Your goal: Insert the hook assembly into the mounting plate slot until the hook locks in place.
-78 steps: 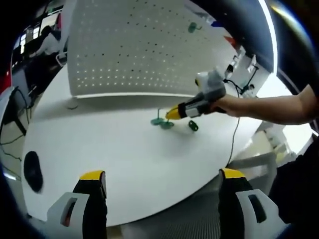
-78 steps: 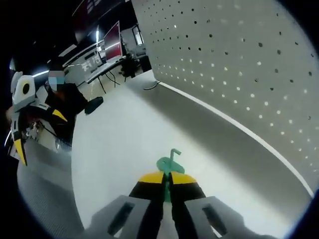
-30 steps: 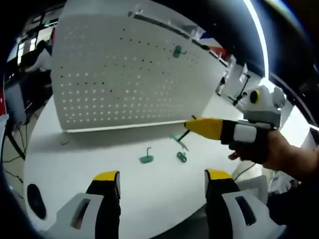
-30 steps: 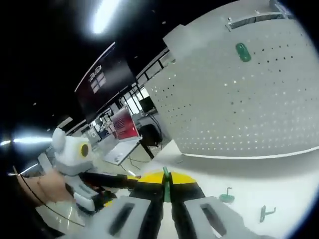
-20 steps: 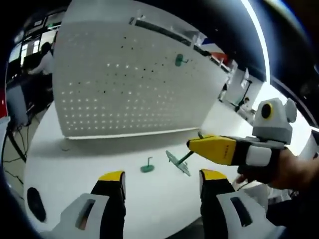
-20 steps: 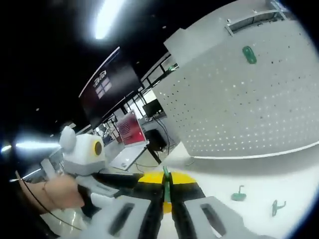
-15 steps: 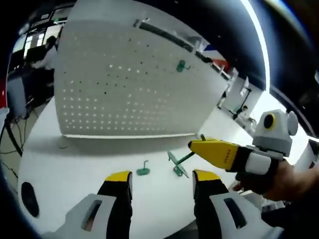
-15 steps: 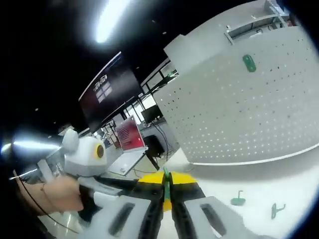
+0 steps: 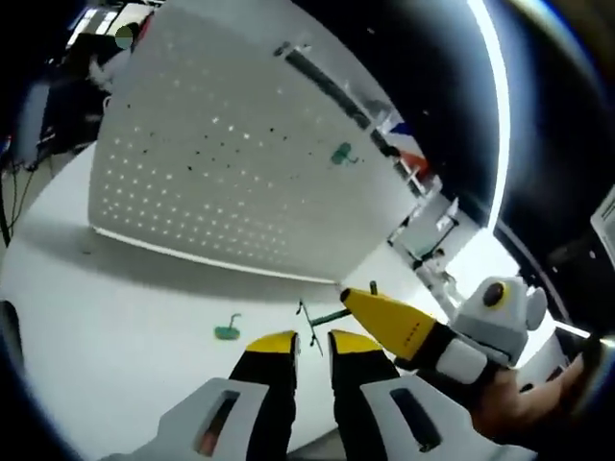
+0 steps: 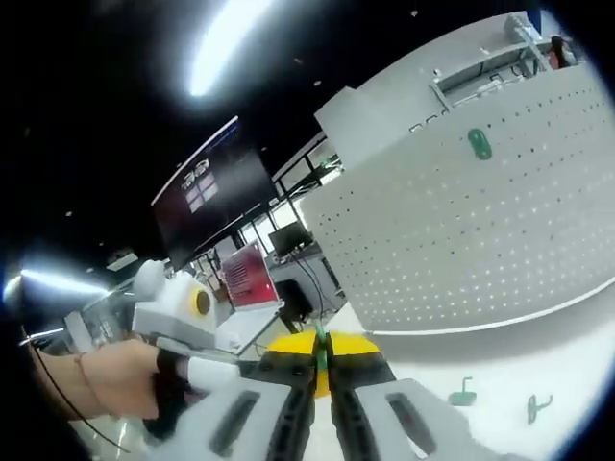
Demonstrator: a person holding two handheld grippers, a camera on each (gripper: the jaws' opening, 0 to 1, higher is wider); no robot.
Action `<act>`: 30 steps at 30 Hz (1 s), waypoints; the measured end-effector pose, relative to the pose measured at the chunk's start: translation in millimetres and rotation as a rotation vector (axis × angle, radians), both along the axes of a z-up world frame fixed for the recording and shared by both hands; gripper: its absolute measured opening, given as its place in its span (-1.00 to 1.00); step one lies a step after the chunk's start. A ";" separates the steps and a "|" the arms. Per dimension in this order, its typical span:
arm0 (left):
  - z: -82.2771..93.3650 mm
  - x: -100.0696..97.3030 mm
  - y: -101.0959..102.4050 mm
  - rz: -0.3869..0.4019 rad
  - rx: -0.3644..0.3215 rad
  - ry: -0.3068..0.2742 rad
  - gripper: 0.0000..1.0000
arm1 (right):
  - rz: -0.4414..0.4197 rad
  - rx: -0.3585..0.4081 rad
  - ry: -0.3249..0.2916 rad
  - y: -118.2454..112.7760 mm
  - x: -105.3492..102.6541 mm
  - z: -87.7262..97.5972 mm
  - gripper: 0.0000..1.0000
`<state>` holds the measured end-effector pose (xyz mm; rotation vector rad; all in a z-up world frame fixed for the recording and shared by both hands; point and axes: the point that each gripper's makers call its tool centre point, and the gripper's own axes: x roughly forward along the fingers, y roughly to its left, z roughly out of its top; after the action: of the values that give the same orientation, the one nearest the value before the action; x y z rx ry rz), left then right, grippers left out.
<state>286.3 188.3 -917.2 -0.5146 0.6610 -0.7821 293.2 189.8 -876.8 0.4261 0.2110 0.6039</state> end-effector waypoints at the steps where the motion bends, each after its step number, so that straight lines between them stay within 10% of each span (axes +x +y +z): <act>1: 0.6 -0.4 -0.6 -0.002 -0.005 0.002 -0.84 | -0.002 0.000 -0.003 -0.1 0.2 0.9 -1.00; 14: 5.8 1.5 6.0 0.049 -0.109 0.048 -0.93 | -0.006 -0.072 -0.074 6.6 -4.6 7.6 -1.00; 30: 9.0 4.7 9.2 0.037 -0.045 -0.008 -0.98 | 0.037 -0.065 -0.033 11.1 -2.0 5.7 -0.98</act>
<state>291.1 197.6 -908.2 -0.5626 0.6257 -0.7652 291.2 200.9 -871.2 0.3496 0.2070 0.6385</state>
